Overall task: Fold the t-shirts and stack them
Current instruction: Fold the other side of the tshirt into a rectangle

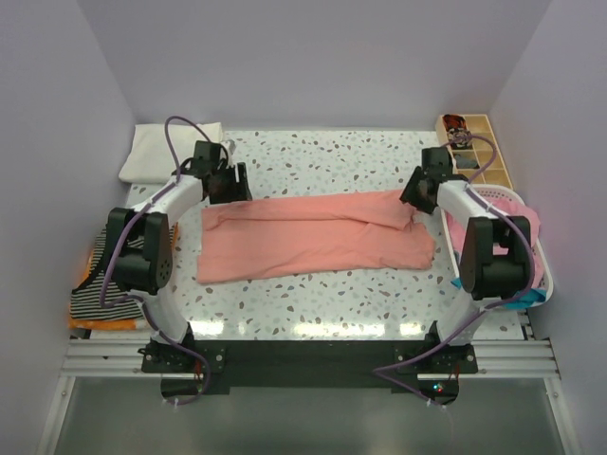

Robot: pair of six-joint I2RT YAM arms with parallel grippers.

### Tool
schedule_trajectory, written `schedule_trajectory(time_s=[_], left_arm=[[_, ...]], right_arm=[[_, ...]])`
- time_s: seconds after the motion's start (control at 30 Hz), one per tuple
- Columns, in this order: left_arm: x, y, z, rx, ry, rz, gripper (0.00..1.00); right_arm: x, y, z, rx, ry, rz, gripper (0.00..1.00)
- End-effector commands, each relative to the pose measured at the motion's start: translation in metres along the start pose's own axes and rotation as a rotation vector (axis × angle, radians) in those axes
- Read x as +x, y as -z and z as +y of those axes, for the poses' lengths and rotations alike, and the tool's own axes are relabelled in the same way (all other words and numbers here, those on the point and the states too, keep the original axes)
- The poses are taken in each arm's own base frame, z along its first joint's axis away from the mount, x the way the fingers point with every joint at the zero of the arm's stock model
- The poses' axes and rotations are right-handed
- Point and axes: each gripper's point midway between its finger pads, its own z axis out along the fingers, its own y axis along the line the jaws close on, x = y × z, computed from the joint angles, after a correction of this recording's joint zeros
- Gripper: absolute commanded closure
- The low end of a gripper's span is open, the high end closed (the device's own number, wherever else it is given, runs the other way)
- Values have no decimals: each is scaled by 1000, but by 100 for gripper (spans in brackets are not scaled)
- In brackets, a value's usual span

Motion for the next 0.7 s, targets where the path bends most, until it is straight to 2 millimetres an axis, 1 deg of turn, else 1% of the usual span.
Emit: schedule_trajectory(time_s=[0.0, 0.2, 0.37, 0.67], left_arm=[[-7, 1, -9, 37, -22, -31, 30], [-5, 0, -10, 38, -31, -23, 30], [-2, -1, -8, 35, -33, -10, 30], [1, -5, -9, 40, -41, 12, 30]], right_arm=[[-25, 21, -5, 28, -9, -102, 50], [-13, 6, 4, -7, -13, -39, 53], [-9, 1, 7, -28, -22, -20, 56], [1, -6, 3, -9, -33, 24, 55]])
